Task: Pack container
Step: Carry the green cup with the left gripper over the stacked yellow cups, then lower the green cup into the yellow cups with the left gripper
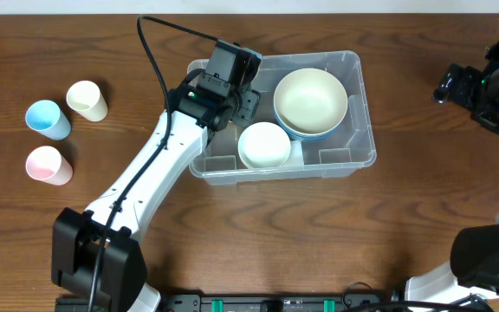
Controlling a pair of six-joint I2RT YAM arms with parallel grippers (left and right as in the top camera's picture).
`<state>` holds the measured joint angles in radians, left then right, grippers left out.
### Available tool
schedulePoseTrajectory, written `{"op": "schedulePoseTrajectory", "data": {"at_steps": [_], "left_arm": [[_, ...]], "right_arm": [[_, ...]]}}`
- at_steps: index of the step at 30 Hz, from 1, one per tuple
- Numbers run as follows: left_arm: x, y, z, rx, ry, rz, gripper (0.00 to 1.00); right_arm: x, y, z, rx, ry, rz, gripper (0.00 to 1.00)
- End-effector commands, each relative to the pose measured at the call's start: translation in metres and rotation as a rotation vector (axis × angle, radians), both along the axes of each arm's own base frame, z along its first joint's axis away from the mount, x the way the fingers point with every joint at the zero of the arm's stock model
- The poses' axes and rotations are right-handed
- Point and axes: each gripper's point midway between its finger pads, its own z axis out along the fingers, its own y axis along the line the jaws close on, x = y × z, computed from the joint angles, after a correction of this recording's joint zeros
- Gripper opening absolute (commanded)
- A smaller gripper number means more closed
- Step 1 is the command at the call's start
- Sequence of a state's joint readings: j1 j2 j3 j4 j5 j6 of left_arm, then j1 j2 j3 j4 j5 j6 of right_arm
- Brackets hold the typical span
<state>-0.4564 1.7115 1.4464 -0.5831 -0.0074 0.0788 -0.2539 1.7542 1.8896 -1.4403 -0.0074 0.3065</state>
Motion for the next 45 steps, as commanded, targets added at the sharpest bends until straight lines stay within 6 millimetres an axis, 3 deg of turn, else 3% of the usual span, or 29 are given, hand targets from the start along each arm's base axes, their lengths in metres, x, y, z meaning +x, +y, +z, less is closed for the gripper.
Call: {"op": "schedulePoseTrajectory", "data": {"at_steps": [1, 12, 14, 17, 25, 37, 45], "left_arm": [[0.003, 0.001, 0.001, 0.007, -0.007, 0.008, 0.64], [0.011, -0.002, 0.008, 0.043, -0.063, -0.059, 0.63], [0.015, 0.006, 0.006, 0.096, -0.081, -0.04, 0.63], [0.02, 0.018, -0.002, 0.175, -0.082, -0.017, 0.63], [0.02, 0.017, -0.045, 0.227, 0.009, -0.039, 0.54], [0.023, 0.016, -0.051, 0.229, 0.014, -0.04, 0.52], [0.02, 0.016, -0.057, 0.238, 0.034, -0.046, 0.34]], "right_arm": [[0.001, -0.001, 0.006, -0.001, -0.018, -0.012, 0.99], [0.001, -0.001, 0.006, -0.001, -0.018, -0.012, 0.99], [0.001, -0.001, 0.006, -0.001, -0.018, -0.012, 0.99], [0.001, -0.001, 0.006, -0.001, -0.018, -0.012, 0.99], [0.001, -0.001, 0.006, -0.001, -0.018, -0.012, 0.99], [0.001, -0.001, 0.006, -0.001, -0.018, -0.012, 0.99], [0.001, -0.001, 0.006, -0.001, -0.018, -0.012, 0.99]]}}
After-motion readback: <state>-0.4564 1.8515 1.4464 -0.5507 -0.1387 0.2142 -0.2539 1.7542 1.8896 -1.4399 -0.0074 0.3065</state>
